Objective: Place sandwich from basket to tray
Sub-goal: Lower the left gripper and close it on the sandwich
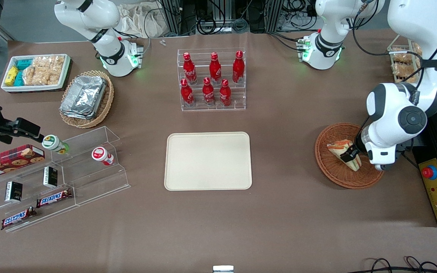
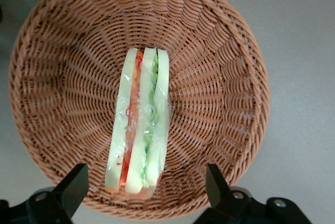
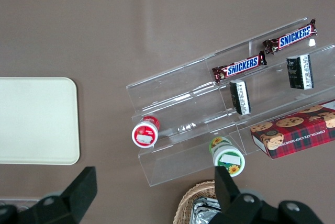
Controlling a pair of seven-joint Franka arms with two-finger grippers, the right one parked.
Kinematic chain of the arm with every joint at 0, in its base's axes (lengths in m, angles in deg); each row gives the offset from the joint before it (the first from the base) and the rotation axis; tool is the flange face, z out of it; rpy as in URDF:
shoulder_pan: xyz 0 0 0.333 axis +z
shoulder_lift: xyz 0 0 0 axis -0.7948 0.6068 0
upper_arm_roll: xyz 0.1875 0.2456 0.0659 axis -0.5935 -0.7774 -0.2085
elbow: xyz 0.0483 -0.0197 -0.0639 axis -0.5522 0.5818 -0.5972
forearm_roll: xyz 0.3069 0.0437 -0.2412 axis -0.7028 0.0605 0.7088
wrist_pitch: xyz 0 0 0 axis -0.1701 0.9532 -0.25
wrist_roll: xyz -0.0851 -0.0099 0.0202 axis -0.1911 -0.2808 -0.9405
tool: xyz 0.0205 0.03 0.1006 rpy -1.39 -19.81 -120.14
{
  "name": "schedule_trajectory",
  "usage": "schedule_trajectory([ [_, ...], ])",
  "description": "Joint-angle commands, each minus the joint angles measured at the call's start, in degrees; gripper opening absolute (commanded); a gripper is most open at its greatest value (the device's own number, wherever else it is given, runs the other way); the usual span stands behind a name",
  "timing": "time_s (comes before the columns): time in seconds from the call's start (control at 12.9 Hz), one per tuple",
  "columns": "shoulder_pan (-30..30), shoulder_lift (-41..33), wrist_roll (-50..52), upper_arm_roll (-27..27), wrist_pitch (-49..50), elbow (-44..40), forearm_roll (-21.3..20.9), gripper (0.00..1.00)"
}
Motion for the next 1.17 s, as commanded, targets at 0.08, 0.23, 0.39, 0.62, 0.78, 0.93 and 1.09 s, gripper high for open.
schedule_trajectory([
  [0.08,0.0,-1.2,1.7,-0.5,-4.0,3.9,-0.4,1.00],
  [0.23,0.1,-1.0,1.7,-0.6,-4.2,3.9,-0.6,1.00],
  [0.39,0.1,0.0,1.8,-0.6,-5.3,3.9,-0.7,1.00],
  [0.62,0.2,3.6,1.7,-0.9,-9.7,4.0,-0.8,1.00],
  [0.78,0.2,3.7,1.7,-1.9,-9.8,4.0,-1.0,1.00],
  [0.93,0.2,3.7,1.6,-1.9,-9.8,4.0,-1.0,0.98],
  [1.09,0.2,3.7,1.6,-2.0,-9.8,4.0,-1.0,0.72],
])
